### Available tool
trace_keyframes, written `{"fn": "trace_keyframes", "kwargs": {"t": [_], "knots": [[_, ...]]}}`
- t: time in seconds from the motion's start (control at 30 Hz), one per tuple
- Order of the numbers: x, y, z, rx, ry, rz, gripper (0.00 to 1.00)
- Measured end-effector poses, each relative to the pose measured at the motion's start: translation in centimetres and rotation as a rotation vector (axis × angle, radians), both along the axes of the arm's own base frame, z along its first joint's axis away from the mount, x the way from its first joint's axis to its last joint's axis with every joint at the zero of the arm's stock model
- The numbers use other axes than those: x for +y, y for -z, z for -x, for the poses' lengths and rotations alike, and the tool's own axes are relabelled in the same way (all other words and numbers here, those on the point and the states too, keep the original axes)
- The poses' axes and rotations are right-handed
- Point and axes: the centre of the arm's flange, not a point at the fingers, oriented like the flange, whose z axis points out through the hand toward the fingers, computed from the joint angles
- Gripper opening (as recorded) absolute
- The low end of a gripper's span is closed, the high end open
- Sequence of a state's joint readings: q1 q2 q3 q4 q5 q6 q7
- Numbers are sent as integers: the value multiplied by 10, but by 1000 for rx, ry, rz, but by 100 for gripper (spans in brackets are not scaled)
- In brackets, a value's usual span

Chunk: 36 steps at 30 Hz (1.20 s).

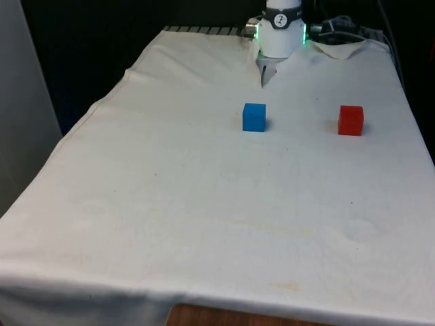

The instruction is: Stack the two cubes.

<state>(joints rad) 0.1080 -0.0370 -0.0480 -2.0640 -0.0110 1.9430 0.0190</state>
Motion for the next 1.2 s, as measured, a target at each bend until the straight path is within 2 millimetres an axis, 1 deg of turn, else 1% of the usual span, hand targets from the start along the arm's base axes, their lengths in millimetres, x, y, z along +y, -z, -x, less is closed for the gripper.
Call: {"fn": "trace_keyframes", "kwargs": {"t": [0.13, 0.23, 0.43, 0.47, 0.63, 0.73, 0.97, 1.07, 1.2], "knots": [[3, 7, 7, -1, -1, 13, 100], [6, 15, 16, -4, -4, 29, 100], [8, 28, 31, -26, -3, 45, 100], [8, 28, 31, -26, -3, 45, 100], [8, 40, 40, -45, 1, 48, 100], [5, 50, 47, -59, 4, 46, 100], [-1, 59, 56, -79, 6, 48, 100], [-7, 68, 63, -96, 8, 44, 100], [-10, 77, 66, -107, 9, 41, 100]]}}
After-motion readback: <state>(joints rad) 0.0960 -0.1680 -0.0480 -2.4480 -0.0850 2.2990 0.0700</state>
